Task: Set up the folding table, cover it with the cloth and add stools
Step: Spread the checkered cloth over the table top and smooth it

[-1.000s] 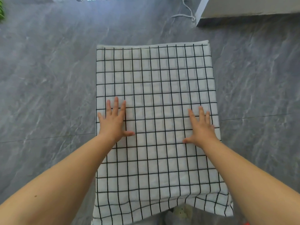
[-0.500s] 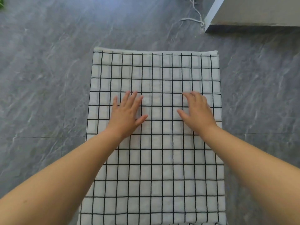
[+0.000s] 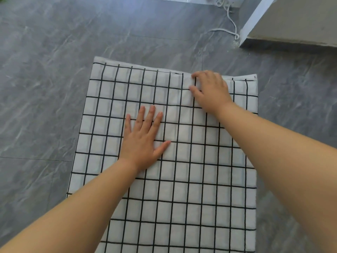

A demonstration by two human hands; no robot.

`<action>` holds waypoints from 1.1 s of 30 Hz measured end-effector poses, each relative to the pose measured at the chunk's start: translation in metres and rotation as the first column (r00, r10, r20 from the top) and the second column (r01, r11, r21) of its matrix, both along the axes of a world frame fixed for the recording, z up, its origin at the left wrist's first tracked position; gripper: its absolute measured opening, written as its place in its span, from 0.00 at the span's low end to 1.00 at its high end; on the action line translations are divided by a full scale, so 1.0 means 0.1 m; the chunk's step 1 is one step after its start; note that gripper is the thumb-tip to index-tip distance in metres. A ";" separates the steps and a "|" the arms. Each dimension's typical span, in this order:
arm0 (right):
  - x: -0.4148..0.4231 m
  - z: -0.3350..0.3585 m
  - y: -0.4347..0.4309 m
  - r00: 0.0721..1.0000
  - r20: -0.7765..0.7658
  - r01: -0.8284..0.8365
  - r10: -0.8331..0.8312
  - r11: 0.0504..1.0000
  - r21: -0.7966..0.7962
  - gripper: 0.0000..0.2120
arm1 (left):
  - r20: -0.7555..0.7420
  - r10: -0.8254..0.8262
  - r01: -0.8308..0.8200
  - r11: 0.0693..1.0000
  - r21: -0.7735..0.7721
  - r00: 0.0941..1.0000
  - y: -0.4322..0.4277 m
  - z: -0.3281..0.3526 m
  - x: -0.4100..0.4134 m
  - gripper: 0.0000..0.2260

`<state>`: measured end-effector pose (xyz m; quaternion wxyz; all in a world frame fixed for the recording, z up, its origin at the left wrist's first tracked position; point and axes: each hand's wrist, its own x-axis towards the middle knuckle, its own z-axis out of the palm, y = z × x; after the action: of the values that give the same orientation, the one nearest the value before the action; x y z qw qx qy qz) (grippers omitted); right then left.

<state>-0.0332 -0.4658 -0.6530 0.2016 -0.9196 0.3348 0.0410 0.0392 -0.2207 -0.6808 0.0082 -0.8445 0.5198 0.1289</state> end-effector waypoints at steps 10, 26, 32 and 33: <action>0.12 -0.06 -0.40 0.975 -0.216 -0.055 0.059 0.998 0.026 0.15 | -0.027 0.009 -0.007 0.999 0.041 1.000 -0.06 0.05 0.05 0.36; -0.95 -0.13 -0.41 0.982 0.087 0.174 -0.167 0.981 -0.083 0.23 | -0.076 0.080 -0.079 0.997 0.024 0.994 -0.53 0.27 0.18 0.30; -0.87 -0.15 -0.62 0.987 -0.019 0.162 -0.162 0.987 0.017 0.22 | -0.015 0.053 -0.052 0.997 0.066 0.998 -0.71 0.05 0.32 0.34; -0.87 -0.14 -0.65 0.989 -0.025 0.146 -0.145 0.989 0.034 0.22 | -0.012 0.053 -0.053 0.997 0.048 0.999 -0.71 0.04 0.32 0.34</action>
<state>-0.1203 -0.5306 -0.6674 0.2166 -0.8885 0.4024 0.0424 0.0715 -0.2912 -0.6769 0.0216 -0.8567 0.4940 0.1470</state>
